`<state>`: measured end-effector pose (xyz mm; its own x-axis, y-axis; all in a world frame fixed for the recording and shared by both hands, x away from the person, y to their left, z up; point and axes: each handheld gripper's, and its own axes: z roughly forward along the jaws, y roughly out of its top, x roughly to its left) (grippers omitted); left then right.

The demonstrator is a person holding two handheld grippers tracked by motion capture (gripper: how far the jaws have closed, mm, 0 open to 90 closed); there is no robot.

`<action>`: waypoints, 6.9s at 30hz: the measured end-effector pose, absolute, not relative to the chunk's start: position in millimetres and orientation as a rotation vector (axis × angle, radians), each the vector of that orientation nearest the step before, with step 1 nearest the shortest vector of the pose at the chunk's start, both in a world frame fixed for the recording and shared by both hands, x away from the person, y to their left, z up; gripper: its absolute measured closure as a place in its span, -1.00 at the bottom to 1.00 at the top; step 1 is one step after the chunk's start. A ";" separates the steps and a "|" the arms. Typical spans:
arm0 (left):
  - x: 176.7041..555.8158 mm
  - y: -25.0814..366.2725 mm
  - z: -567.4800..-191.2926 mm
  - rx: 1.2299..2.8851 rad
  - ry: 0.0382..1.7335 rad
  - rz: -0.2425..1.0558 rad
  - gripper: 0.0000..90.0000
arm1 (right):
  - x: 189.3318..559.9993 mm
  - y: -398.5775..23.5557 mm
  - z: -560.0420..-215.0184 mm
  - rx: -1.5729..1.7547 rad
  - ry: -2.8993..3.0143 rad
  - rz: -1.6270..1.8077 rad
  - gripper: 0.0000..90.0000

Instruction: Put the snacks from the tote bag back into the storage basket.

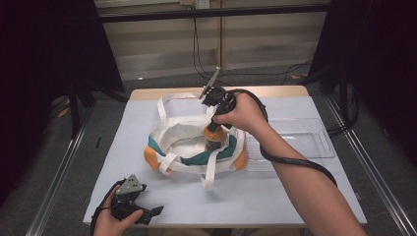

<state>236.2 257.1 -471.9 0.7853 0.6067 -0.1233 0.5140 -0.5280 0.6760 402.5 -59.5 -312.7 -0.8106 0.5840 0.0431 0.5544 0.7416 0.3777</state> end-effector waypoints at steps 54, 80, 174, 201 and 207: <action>235.7 256.2 -471.9 2.238 0.824 0.159 -0.97 | 392.8 -95.7 -202.9 1.022 2.853 0.578 0.35; 235.8 255.8 -471.8 2.238 0.823 0.168 -0.97 | 384.0 -127.7 -195.1 1.075 2.852 0.573 0.35; 237.2 253.7 -469.6 2.252 0.821 0.188 -0.97 | 363.1 -195.2 -242.5 1.162 2.873 0.511 0.35; 237.1 252.6 -471.2 2.242 0.823 0.179 -0.97 | 363.3 -185.6 -256.5 1.127 2.895 0.470 0.35; 237.1 252.7 -471.3 2.240 0.825 0.179 -0.97 | 363.4 -184.2 -258.6 1.123 2.899 0.475 0.35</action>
<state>237.1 252.7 -471.3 0.7846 0.6096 -0.1133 0.5081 -0.5274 0.6809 363.4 -184.2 -258.6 -0.7448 0.6579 0.1113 0.6590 0.6991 0.2773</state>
